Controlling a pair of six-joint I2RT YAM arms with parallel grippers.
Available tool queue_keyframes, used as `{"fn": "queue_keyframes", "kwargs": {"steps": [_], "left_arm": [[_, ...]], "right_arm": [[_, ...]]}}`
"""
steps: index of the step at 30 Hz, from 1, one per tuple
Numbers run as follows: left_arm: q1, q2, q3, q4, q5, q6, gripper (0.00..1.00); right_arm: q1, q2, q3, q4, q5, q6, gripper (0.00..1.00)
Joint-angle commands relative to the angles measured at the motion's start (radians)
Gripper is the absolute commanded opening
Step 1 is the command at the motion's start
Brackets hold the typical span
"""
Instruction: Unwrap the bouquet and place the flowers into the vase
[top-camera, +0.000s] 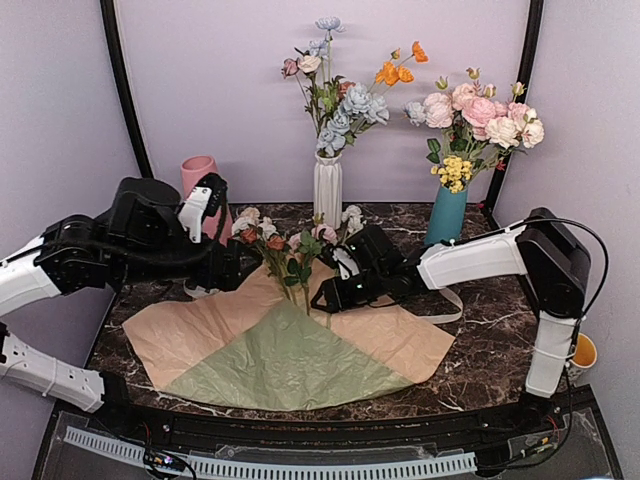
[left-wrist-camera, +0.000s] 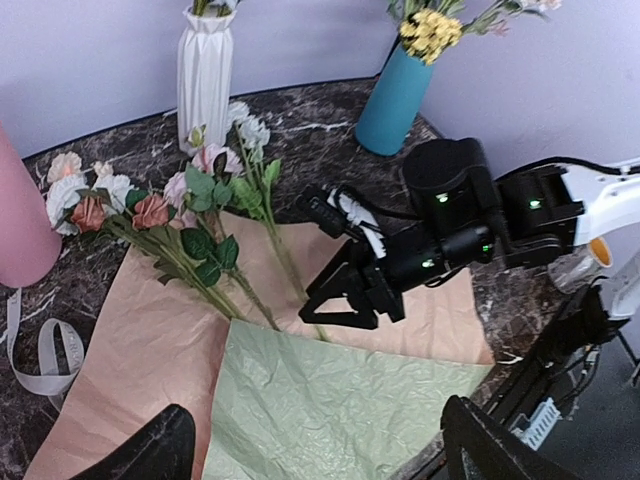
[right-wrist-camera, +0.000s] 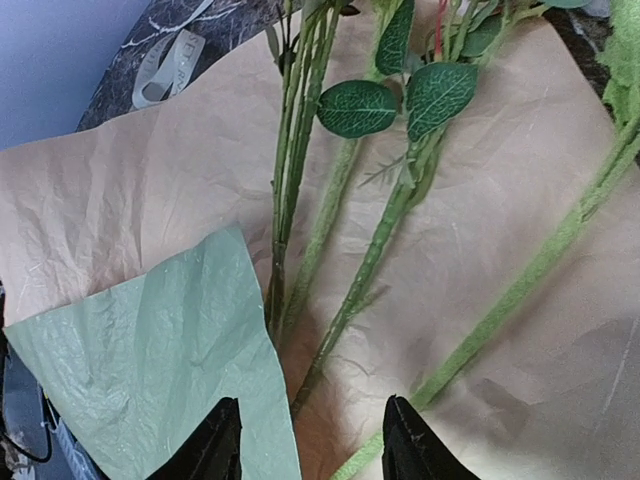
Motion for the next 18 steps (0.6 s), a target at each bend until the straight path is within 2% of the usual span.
{"fn": "queue_keyframes", "kwargs": {"steps": [1, 3, 8, 13, 18], "left_arm": [[0.079, 0.103, -0.023, 0.007, 0.0, -0.015, 0.89], [0.147, 0.112, -0.089, 0.067, 0.094, -0.033, 0.88], [0.255, 0.113, -0.261, 0.169, 0.226, -0.064, 0.86], [0.317, 0.099, -0.415, 0.253, 0.314, -0.104, 0.85], [0.358, 0.102, -0.505, 0.299, 0.354, -0.132, 0.83]], "right_arm": [[0.006, 0.016, 0.006, 0.074, -0.126, 0.0, 0.49], [0.005, 0.025, -0.008, 0.105, -0.161, 0.015, 0.5], [0.008, 0.066, 0.006, 0.144, -0.25, 0.027, 0.55], [0.011, 0.128, 0.066, 0.103, -0.27, 0.008, 0.61], [0.014, 0.184, 0.125, 0.05, -0.276, -0.02, 0.64]]}}
